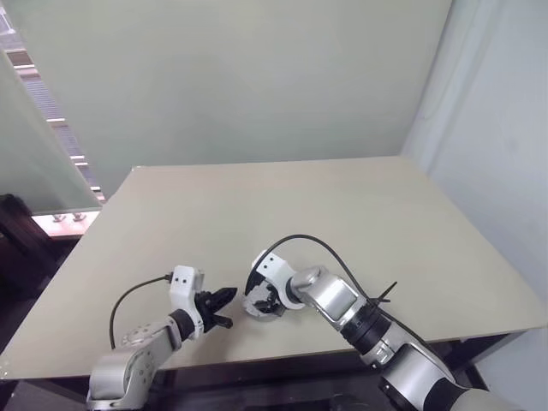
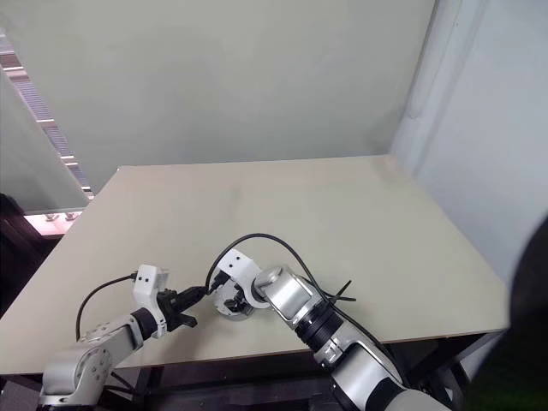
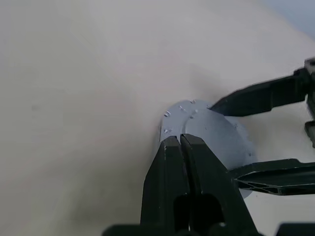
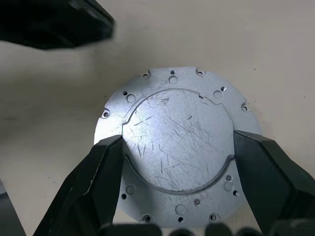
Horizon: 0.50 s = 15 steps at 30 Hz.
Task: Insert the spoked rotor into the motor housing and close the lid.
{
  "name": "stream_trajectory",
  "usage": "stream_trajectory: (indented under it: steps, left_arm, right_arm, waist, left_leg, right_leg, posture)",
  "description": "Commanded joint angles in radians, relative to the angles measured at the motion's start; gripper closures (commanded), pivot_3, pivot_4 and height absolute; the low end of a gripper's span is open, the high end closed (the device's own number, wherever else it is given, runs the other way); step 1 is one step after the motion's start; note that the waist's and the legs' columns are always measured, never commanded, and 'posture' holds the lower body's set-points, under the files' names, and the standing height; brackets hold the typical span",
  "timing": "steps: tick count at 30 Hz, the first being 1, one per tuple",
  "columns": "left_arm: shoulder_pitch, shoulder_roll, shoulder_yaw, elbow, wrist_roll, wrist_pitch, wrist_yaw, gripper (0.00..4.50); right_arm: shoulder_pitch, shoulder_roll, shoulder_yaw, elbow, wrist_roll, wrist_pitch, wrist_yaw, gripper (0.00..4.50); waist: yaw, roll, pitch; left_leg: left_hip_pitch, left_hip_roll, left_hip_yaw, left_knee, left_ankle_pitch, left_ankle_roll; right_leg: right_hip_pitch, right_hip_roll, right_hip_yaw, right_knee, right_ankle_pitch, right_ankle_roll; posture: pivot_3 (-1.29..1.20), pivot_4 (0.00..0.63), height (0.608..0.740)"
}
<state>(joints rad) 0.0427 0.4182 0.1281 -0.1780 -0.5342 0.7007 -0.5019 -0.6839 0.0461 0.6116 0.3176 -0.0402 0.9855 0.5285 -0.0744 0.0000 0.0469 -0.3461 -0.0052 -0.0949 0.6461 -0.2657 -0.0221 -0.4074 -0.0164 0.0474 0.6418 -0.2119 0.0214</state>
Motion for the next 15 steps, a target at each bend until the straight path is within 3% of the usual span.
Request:
stream_trajectory:
  steps: [1,15]
  left_arm:
    - [-0.054,-0.009,-0.021,0.036,0.027,-0.023,-0.006,4.50]
    - [-0.139,-0.008,-0.130,0.231,0.142,-0.034,-0.054,4.50]
  right_arm:
    - [0.009,-0.038,0.017,0.050,-0.030,0.041,-0.008,1.28]
    - [0.013,-0.039,0.005,0.037,-0.022,0.046,-0.012,1.28]
  waist:
    - [0.000,0.000,0.000]
    - [0.003,0.002,-0.002]
  left_leg:
    - [0.000,0.000,0.000,0.000,0.000,0.000]
    - [0.000,-0.001,-0.001,-0.001,0.000,0.000]
  right_leg:
    - [0.000,0.000,0.000,0.000,0.000,0.000]
    - [0.000,0.000,0.000,0.000,0.000,0.000]
  posture:
    - [0.00,0.000,0.740]
    - [0.00,0.000,0.740]
